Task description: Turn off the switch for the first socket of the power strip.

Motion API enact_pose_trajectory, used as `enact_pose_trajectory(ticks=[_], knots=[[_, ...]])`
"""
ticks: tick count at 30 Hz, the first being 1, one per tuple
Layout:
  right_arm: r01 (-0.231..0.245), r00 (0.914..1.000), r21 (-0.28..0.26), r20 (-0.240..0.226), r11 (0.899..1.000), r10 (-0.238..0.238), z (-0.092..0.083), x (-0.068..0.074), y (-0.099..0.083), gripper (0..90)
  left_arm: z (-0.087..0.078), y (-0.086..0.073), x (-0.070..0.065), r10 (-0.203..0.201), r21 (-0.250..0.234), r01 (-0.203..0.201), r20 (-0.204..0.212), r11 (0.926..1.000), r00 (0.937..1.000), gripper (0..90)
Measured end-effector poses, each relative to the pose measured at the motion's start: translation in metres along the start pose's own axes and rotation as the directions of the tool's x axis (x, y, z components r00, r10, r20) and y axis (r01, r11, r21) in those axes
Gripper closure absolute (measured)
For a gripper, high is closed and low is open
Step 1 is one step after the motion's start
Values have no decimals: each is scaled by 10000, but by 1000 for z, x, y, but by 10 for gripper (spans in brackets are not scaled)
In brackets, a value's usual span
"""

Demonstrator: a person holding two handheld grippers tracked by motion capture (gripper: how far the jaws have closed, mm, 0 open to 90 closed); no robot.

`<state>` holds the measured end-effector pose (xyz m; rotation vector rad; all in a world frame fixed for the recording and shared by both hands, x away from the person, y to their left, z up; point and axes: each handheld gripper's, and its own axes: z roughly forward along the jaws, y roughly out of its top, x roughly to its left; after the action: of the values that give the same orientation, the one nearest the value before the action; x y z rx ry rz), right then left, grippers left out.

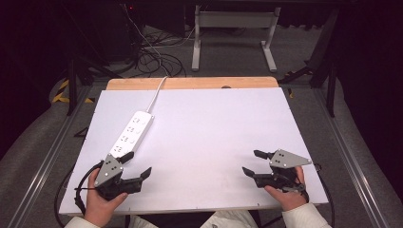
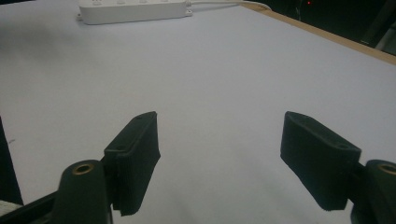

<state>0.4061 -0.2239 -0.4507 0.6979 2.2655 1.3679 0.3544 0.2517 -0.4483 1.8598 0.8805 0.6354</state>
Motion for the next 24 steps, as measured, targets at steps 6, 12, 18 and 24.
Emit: enact_pose_trajectory(ticks=[6,12,18,24], knots=[[2,10000,-32,4,10000,-2,0,0,0,291,-1,3,-1,324,88,-324,21,9994,9995,236],[-38,10000,-19,43,10000,38,0,0,0,292,-2,4,0,297,137,-298,54,9995,9995,240],[-79,9999,-48,83,10000,79,-1,0,0,290,-3,5,1,245,205,-247,92,9995,9997,240],[-46,10000,-55,84,10000,46,0,0,0,290,-3,9,1,283,392,-286,80,9988,9996,266]])
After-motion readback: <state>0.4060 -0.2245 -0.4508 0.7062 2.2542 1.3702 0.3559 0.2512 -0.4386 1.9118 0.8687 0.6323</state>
